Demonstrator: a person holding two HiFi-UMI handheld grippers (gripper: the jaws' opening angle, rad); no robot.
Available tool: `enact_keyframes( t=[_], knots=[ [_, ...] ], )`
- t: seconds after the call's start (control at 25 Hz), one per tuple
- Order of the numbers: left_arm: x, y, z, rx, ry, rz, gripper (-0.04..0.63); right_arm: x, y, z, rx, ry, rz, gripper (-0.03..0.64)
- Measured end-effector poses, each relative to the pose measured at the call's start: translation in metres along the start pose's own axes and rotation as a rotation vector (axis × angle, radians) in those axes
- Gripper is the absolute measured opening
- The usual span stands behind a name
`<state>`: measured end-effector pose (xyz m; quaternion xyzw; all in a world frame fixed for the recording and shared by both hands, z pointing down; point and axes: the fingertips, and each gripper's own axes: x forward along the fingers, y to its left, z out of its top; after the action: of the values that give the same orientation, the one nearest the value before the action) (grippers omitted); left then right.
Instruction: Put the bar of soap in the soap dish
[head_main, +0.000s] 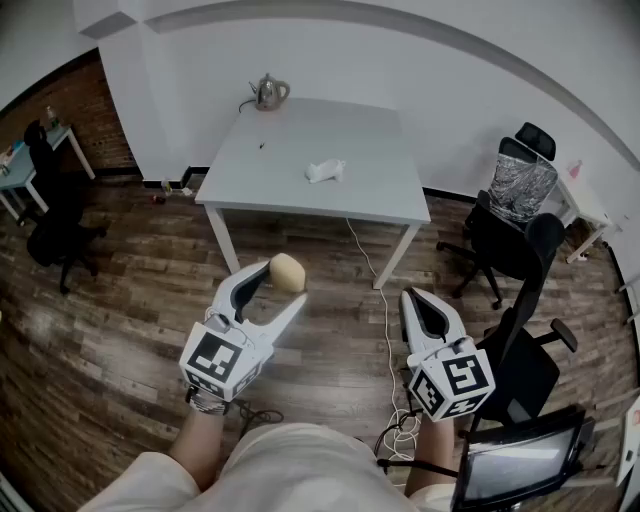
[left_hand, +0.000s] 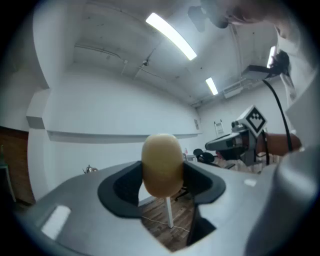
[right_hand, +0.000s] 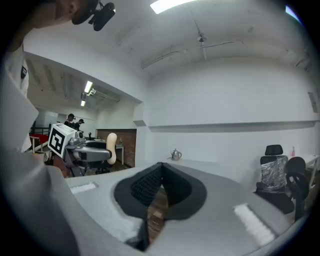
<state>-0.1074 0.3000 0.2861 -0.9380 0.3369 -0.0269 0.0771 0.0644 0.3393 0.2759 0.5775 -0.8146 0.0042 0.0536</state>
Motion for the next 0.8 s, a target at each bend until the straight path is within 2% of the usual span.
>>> enact_keyframes(
  t=[0.24,0.8],
  knots=[
    [-0.001,0.0,0.004,0.004,-0.007,0.003,0.272,0.0,0.002,0.006,0.008,-0.022,0.005,0.003],
    [0.003,-0.013,-0.002,-0.017,0.011,0.019,0.272,-0.012,-0.007,0.002,-0.012,-0.003,0.014,0.003]
  ],
)
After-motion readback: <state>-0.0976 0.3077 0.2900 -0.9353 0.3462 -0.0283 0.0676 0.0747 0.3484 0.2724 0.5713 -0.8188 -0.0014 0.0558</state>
